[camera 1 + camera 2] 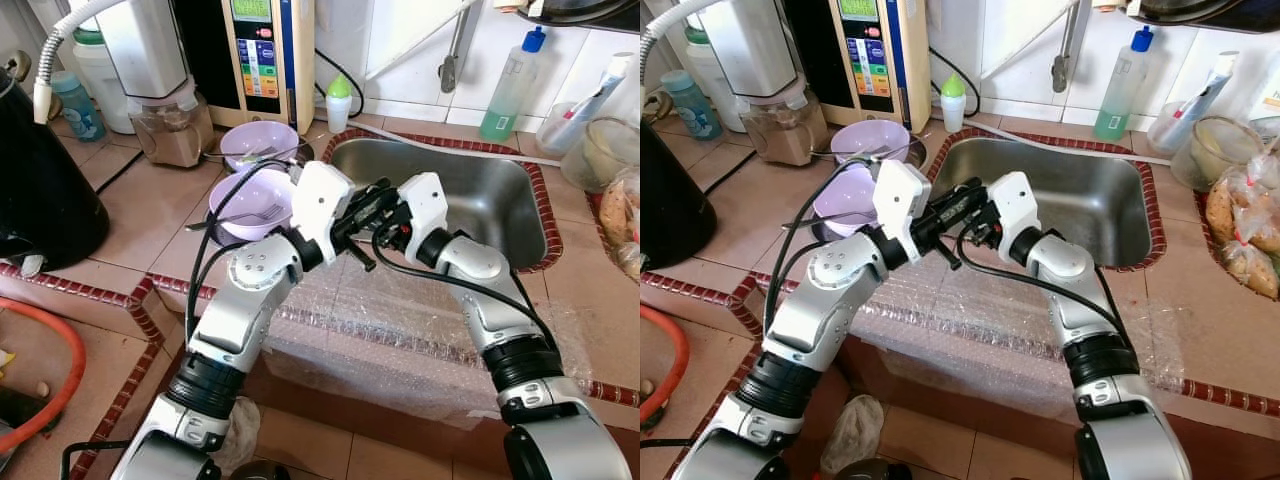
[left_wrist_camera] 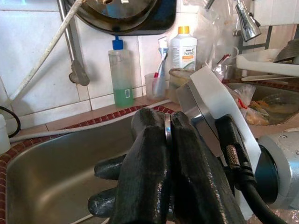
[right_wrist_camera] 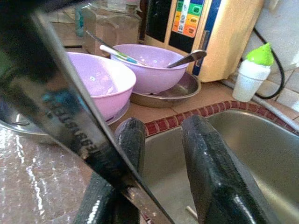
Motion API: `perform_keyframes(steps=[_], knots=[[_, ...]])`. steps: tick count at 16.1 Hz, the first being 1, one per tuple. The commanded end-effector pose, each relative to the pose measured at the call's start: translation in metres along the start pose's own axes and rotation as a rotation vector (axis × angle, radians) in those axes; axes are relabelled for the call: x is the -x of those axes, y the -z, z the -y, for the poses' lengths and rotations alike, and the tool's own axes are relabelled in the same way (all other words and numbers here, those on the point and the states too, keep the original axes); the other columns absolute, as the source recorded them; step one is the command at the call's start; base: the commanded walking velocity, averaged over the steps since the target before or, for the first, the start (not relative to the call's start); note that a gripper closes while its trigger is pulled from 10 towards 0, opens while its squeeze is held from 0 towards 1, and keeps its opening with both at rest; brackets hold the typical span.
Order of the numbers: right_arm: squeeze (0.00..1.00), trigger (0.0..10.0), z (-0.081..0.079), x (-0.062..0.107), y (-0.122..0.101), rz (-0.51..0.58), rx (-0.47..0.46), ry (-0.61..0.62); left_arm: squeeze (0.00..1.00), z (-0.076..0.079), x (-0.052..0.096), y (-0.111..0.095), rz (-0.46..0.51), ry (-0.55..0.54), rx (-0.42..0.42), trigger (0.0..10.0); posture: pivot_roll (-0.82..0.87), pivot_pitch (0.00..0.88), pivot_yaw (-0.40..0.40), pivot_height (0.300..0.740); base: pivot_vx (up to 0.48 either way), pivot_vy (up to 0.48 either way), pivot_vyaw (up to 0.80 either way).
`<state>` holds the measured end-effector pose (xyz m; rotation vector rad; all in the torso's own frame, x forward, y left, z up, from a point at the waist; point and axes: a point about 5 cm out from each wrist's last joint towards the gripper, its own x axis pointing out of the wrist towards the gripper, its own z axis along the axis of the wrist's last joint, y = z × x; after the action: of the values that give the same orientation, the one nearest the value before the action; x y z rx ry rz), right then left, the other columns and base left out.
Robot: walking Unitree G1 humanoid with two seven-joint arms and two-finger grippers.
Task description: Kitchen organization
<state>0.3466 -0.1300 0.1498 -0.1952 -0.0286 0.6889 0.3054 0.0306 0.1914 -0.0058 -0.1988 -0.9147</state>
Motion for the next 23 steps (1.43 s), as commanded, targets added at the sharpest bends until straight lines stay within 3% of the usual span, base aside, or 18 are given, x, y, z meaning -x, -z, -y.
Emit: perform_keyframes(steps=[1, 3, 4, 5, 6, 7, 8, 14, 18, 22, 23], knots=[[0.00, 0.0, 0.010, 0.009, 0.005, -0.034, -0.018, 0.028, 0.00, -0.011, 0.001, -0.013, 0.042, -0.031, -0.065, 2.6, -0.07, 0.000, 0.053, 0.740, 0.000, 0.000, 0.00], [0.00, 0.0, 0.014, 0.010, 0.004, -0.035, -0.023, 0.046, 0.00, -0.012, 0.002, -0.012, 0.037, -0.036, -0.073, 3.6, -0.07, 0.000, 0.054, 0.740, 0.000, 0.000, 0.00], [0.00, 0.0, 0.017, 0.010, 0.003, -0.030, -0.017, 0.060, 0.00, -0.012, 0.003, -0.010, 0.029, -0.037, -0.089, 5.6, -0.07, 0.000, 0.054, 0.740, 0.000, 0.000, 0.00], [0.00, 0.0, 0.022, 0.010, 0.000, -0.021, -0.006, 0.091, 0.00, -0.013, 0.005, -0.007, 0.013, -0.041, -0.123, 10.0, -0.07, 0.000, 0.053, 0.740, 0.000, 0.000, 0.00], [0.00, 0.0, 0.025, 0.009, -0.002, -0.018, 0.016, 0.111, 0.00, -0.016, 0.006, -0.006, 0.005, -0.073, -0.156, 10.0, -0.07, 0.000, 0.052, 0.740, 0.000, 0.000, 0.00], [0.00, 0.0, 0.027, 0.008, -0.003, -0.015, 0.035, 0.125, 0.13, -0.019, 0.008, -0.006, 0.005, -0.100, -0.157, 10.0, -0.06, 0.000, 0.053, 0.740, 0.000, 0.000, 0.00], [0.00, 0.0, 0.029, 0.005, -0.004, -0.016, 0.052, 0.140, 1.00, -0.020, 0.009, -0.007, 0.006, -0.101, -0.152, 10.0, -0.06, 0.000, 0.051, 0.740, 0.000, 0.000, 0.00], [0.00, 0.0, 0.034, -0.017, 0.002, -0.066, 0.085, 0.228, 1.00, -0.023, 0.025, -0.011, 0.036, -0.169, -0.221, 10.0, 0.00, 0.000, 0.039, 0.740, 0.000, 0.000, 0.00], [0.00, 0.0, 0.041, -0.016, 0.015, -0.142, 0.127, 0.339, 1.00, -0.025, 0.057, -0.009, 0.036, -0.283, -0.275, 10.0, 0.05, 0.000, 0.028, 0.740, 0.000, 0.000, 0.00], [0.00, 0.0, 0.040, -0.011, 0.034, -0.220, 0.058, 0.428, 1.00, -0.031, 0.092, -0.011, 0.037, -0.484, -0.316, 10.0, 0.09, 0.000, 0.019, 0.740, 0.000, 0.000, 0.00], [0.00, 4.5, 0.039, -0.010, 0.037, -0.221, 0.031, 0.437, 1.00, -0.034, 0.098, -0.012, 0.046, -0.546, -0.315, 10.0, 0.09, 0.000, 0.015, 0.740, 0.000, 0.000, 0.00]])
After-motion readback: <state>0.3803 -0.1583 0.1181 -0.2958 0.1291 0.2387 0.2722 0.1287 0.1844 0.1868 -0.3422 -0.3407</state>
